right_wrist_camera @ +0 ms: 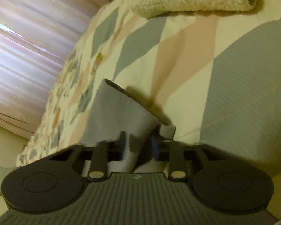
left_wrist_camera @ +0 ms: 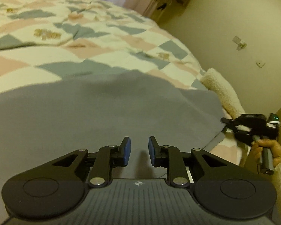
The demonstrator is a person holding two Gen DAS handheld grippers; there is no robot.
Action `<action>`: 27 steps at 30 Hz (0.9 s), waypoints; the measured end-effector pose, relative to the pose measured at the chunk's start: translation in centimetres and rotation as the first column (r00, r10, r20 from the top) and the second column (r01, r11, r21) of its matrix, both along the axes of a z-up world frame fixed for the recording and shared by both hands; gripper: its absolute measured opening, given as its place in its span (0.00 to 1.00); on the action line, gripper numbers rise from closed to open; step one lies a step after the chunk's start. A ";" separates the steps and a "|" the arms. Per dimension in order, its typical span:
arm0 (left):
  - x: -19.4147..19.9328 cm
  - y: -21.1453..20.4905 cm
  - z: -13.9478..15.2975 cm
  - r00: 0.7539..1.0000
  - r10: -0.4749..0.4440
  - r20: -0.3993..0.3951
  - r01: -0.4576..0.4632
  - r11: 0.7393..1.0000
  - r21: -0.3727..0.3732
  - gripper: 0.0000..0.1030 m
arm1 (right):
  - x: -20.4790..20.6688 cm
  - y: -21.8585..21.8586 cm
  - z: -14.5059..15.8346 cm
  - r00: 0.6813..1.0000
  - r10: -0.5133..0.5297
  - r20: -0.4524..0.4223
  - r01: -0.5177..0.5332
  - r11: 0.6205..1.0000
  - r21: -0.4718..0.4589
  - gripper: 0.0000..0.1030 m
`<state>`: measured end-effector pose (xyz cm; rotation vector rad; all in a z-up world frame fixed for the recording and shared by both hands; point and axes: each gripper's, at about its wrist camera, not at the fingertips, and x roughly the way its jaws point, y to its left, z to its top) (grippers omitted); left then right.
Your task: Fold clothes
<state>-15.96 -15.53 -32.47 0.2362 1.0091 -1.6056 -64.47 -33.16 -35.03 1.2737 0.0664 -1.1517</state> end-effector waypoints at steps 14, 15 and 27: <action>1.3 0.8 -0.2 0.997 -0.076 -0.014 0.076 0.997 0.015 0.23 | 0.8 2.9 3.2 0.988 -0.032 -0.151 0.017 0.995 -0.103 0.07; 0.8 0.7 -0.1 0.995 -0.103 0.000 0.103 0.995 0.011 0.25 | 0.8 2.7 2.4 0.987 -0.029 -0.160 0.017 0.997 -0.077 0.07; -6.7 1.9 1.7 0.802 -0.328 0.499 0.369 0.929 0.018 0.28 | 1.2 3.0 0.9 0.984 -0.013 -0.175 0.003 0.998 -0.055 0.10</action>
